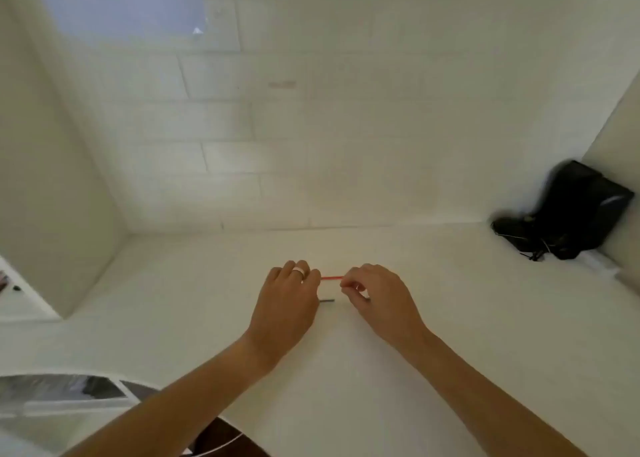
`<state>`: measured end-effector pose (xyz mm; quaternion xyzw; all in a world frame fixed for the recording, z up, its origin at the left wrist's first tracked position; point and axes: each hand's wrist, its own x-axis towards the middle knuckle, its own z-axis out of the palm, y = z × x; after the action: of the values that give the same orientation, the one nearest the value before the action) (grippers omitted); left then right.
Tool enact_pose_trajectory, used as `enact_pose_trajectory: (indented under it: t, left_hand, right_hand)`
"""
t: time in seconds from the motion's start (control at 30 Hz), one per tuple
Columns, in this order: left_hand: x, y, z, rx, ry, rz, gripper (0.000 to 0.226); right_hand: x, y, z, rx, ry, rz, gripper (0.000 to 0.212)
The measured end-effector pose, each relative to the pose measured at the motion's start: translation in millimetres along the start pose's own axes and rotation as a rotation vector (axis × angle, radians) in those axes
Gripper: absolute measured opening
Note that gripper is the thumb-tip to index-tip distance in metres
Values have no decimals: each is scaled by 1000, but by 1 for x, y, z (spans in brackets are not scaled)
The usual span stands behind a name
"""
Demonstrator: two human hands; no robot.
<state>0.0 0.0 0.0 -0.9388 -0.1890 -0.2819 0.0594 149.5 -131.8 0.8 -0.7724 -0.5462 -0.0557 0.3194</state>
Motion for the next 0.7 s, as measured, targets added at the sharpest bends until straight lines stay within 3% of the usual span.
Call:
enact_pose_trajectory:
  t: [0.23,0.53,0.7]
  left_hand:
    - [-26,-3,6,-117,-71,-21,10]
    - [-44,-8,-4,-321,-47,-218,10]
    - [-45,-2,-11,-285,-63,-178,16]
  right_hand:
    - [-19,-6,13,-66,22,-23,7]
    - [-35,-14,21,-25,102,5,11]
    - [-38,-17,25,-106,118,-41,8]
